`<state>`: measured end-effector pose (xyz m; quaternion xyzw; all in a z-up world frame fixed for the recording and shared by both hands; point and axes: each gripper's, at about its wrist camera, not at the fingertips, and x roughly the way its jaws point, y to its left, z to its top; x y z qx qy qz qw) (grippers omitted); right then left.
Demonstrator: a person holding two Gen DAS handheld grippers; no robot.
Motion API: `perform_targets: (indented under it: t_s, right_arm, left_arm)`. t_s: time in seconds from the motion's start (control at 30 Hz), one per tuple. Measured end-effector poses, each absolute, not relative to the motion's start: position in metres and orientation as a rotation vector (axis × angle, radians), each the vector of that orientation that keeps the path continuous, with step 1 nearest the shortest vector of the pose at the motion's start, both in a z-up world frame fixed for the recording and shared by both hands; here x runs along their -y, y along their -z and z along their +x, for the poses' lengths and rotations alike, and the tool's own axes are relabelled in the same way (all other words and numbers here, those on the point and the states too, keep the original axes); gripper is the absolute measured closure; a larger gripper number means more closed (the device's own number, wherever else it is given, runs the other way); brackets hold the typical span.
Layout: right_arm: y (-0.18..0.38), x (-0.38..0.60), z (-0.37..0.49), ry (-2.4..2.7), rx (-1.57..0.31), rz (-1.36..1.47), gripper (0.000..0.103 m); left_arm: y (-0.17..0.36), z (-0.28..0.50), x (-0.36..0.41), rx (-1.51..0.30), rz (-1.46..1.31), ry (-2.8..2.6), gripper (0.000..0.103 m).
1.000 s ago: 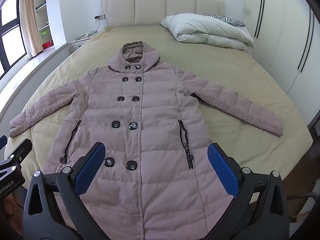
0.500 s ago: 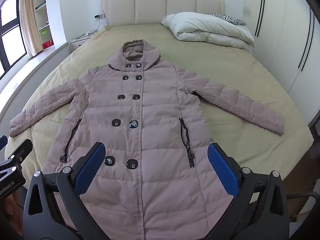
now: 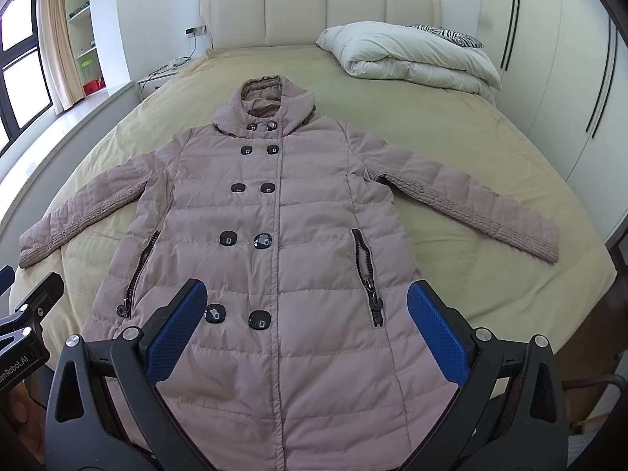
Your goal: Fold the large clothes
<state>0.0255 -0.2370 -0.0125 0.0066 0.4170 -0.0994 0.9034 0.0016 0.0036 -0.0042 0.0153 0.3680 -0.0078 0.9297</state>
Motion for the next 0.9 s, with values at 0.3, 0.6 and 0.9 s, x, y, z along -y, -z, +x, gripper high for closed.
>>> perform_targets:
  t_s: [0.3, 0.6, 0.9]
  right_arm:
    - [0.0127, 0.2368, 0.0256, 0.204, -0.864, 0.014, 0.0]
    - [0.0143, 0.2363, 0.0258, 0.204, -0.864, 0.016, 0.0]
    - [0.0112, 0.2376, 0.0264, 0.204, -0.866, 0.016, 0.0]
  left_arm:
    - [0.0039, 0.002, -0.0039, -0.755, 0.031, 0.017, 0.0]
    - [0.0037, 0.0022, -0.0036, -0.756, 0.032, 0.015, 0.0]
    - [0.0038, 0.0024, -0.0038, -0.757, 0.032, 0.016, 0.0]
